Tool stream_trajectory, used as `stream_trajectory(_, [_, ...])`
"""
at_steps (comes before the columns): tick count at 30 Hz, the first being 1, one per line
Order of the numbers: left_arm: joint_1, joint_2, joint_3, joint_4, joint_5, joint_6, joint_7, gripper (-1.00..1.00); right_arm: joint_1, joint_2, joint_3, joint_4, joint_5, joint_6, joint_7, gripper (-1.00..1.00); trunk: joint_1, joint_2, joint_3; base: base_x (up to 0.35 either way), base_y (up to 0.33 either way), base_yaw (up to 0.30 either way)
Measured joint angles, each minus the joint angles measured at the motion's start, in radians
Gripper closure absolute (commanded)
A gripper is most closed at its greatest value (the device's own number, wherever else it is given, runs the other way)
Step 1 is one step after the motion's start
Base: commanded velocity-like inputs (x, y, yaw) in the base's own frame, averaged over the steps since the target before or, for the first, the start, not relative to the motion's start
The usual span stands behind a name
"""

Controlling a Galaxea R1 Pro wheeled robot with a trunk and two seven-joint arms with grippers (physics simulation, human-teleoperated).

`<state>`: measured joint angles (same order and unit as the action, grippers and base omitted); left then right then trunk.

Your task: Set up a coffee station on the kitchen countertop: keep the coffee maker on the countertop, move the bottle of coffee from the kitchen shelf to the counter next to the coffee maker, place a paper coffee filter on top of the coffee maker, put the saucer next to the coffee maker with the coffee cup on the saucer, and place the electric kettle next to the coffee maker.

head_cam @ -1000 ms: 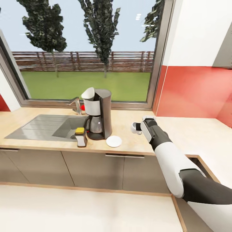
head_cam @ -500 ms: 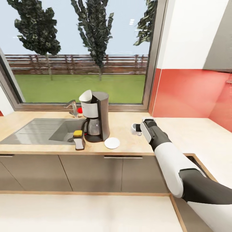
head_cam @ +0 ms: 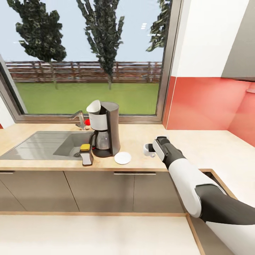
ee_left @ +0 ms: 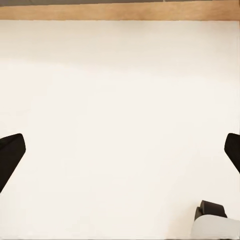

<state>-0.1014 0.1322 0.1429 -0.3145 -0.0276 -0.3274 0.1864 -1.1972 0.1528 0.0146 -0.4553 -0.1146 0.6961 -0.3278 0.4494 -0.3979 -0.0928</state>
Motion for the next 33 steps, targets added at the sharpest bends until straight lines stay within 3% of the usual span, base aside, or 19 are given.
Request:
stream_trajectory(11, [0.007, 0.001, 0.000, 0.093, 0.001, 0.007, 0.003, -1.00, 0.000, 0.002, 0.000, 0.006, 0.000, 0.000, -0.004, 1.00, 0.000, 0.000, 0.000, 0.000, 0.000, 0.000])
stream_trajectory(16, [0.007, 0.001, -0.001, 0.127, 0.001, 0.007, 0.003, -1.00, 0.000, 0.002, -0.001, 0.059, -0.001, 0.000, -0.004, 1.00, 0.000, 0.000, -0.001, 0.000, 0.000, 0.041])
stream_trajectory(33, [0.006, -0.001, -0.001, 0.134, 0.001, 0.007, 0.005, -1.00, 0.000, 0.001, 0.000, 0.115, 0.003, -0.003, -0.002, 1.00, 0.000, 0.000, -0.017, 0.098, 0.098, 0.181])
